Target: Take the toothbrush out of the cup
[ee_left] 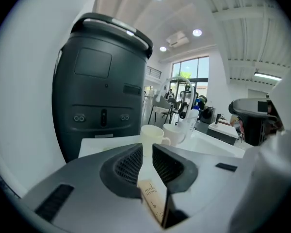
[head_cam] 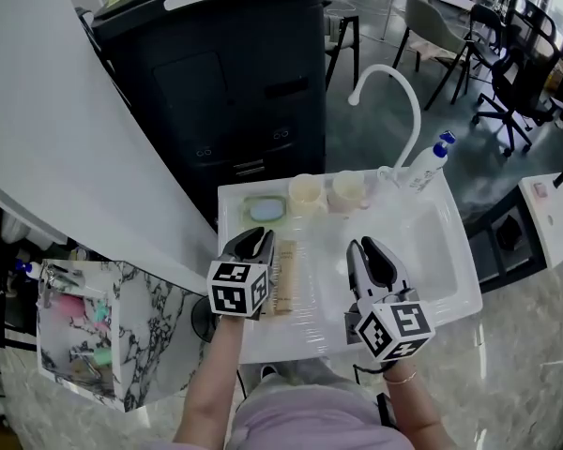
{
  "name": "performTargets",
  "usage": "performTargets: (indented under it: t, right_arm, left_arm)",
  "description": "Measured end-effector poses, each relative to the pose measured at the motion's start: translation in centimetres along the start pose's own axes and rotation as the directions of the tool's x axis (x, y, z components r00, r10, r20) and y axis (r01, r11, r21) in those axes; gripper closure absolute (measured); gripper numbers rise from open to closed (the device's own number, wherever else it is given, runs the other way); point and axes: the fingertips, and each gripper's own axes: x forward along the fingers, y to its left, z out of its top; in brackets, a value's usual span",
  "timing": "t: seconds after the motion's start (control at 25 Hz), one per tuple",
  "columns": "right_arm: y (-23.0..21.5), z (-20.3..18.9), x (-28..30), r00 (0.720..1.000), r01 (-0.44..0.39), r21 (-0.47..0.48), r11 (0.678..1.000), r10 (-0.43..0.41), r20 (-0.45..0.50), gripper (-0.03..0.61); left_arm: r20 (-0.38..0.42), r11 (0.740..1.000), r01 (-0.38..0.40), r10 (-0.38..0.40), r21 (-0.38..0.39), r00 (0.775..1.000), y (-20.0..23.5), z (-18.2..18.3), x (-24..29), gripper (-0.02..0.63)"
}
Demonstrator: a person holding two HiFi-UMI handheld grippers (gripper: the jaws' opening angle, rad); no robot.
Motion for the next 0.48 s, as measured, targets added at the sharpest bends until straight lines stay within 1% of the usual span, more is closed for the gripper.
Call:
performTargets:
  t: [0.08, 0.28, 0.4, 0.48]
  right_arm:
    - [0.7, 0.1, -0.1, 1.0, -0.011, -0.004, 1.0, 0.011, 0.003, 0.512]
    - [2.0, 0.3, -0.3, 1.0, -0.029, -0.021, 0.999, 0.03, 0.005, 0.52]
    - [2.8, 0.2, -0.6, 0.999, -0.039, -0.029, 0.999, 0.039, 0.003, 0.525]
    - [3.2, 0.2, -0.8, 0.999, -0.044, -0.035, 0.998, 0.044, 0.003, 0.543]
  left_arm:
    - [0.043, 1.0, -0.016, 0.016, 0.012, 0.999, 0.3, 0.9, -1.3, 0.558]
    - [0.135, 0.999, -0.042, 0.038, 0.024, 0.99, 0.7, 2.5, -4.2, 0.597]
    - [0.176, 0.998, -0.056, 0.051, 0.023, 0.983, 1.0, 2.9, -5.8, 0.609]
    - [0.195, 0.998, -0.064, 0.059, 0.02, 0.979, 1.1, 3.0, -6.8, 0.611]
